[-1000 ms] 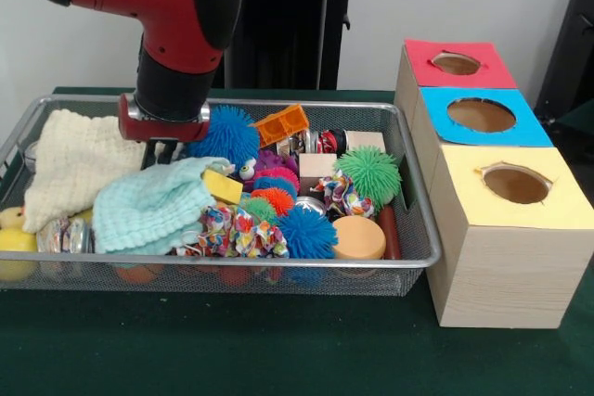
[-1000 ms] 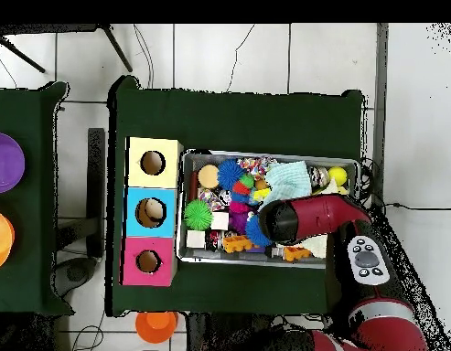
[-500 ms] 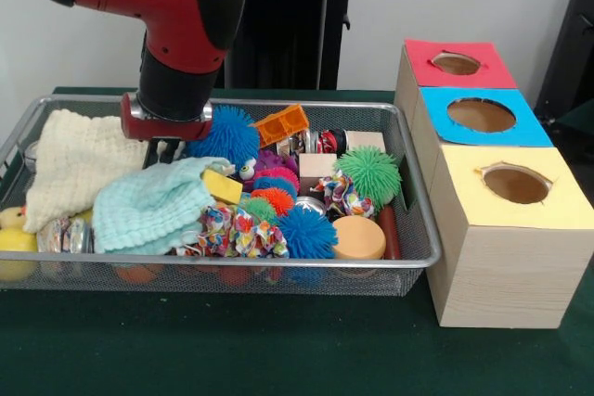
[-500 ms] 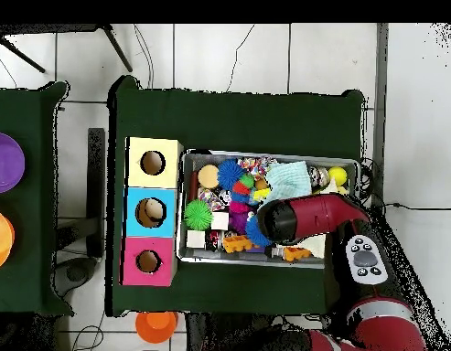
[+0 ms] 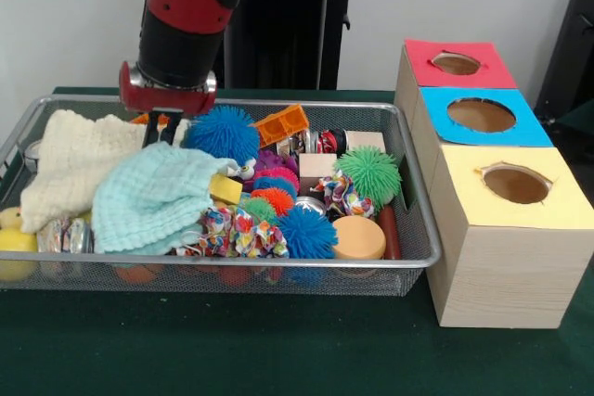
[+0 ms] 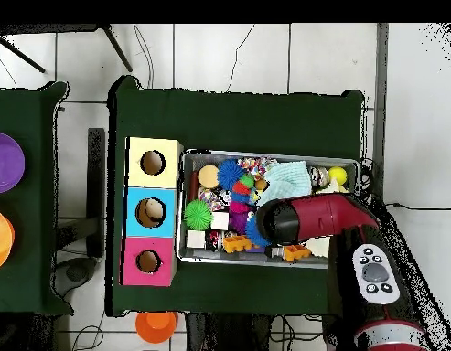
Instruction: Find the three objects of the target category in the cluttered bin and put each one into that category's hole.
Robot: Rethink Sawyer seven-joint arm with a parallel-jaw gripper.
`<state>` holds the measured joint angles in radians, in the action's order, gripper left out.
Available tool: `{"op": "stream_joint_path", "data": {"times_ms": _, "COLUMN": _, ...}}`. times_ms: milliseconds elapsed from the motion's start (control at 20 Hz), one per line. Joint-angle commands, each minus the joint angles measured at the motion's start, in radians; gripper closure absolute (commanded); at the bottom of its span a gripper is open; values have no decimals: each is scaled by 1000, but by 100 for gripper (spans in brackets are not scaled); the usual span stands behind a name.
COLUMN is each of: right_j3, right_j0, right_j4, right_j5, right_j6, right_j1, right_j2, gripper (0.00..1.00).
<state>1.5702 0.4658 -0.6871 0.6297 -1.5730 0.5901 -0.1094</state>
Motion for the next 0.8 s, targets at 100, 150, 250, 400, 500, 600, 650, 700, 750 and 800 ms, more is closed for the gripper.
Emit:
{"op": "stream_joint_path", "data": {"times_ms": 100, "right_j3": 148, "right_j0": -7, "right_j4": 80, "right_j5": 134, "right_j6": 143, "right_j1": 140, "right_j2": -126, "gripper": 100}}
{"op": "stream_joint_path", "data": {"times_ms": 150, "right_j3": 155, "right_j0": -9, "right_j4": 91, "right_j5": 138, "right_j6": 133, "right_j1": 146, "right_j2": -133, "gripper": 100}}
{"op": "stream_joint_path", "data": {"times_ms": 250, "right_j3": 183, "right_j0": -1, "right_j4": 119, "right_j5": 133, "right_j6": 120, "right_j1": 160, "right_j2": -155, "gripper": 100}}
{"op": "stream_joint_path", "data": {"times_ms": 400, "right_j3": 215, "right_j0": 8, "right_j4": 161, "right_j5": 129, "right_j6": 111, "right_j1": 176, "right_j2": -188, "gripper": 100}}
{"op": "stream_joint_path", "data": {"times_ms": 500, "right_j3": 223, "right_j0": 8, "right_j4": 183, "right_j5": 138, "right_j6": 104, "right_j1": 185, "right_j2": -197, "gripper": 100}}
{"op": "stream_joint_path", "data": {"times_ms": 600, "right_j3": 231, "right_j0": 10, "right_j4": 206, "right_j5": 147, "right_j6": 99, "right_j1": 196, "right_j2": -209, "gripper": 100}}
{"op": "stream_joint_path", "data": {"times_ms": 650, "right_j3": 237, "right_j0": 13, "right_j4": 222, "right_j5": 149, "right_j6": 97, "right_j1": 203, "right_j2": -218, "gripper": 100}}
{"op": "stream_joint_path", "data": {"times_ms": 700, "right_j3": 239, "right_j0": 14, "right_j4": 236, "right_j5": 149, "right_j6": 90, "right_j1": 209, "right_j2": -225, "gripper": 100}}
{"op": "stream_joint_path", "data": {"times_ms": 750, "right_j3": 245, "right_j0": 14, "right_j4": 252, "right_j5": 149, "right_j6": 85, "right_j1": 217, "right_j2": -235, "gripper": 100}}
{"op": "stream_joint_path", "data": {"times_ms": 800, "right_j3": 248, "right_j0": 16, "right_j4": 267, "right_j5": 144, "right_j6": 80, "right_j1": 222, "right_j2": -244, "gripper": 100}}
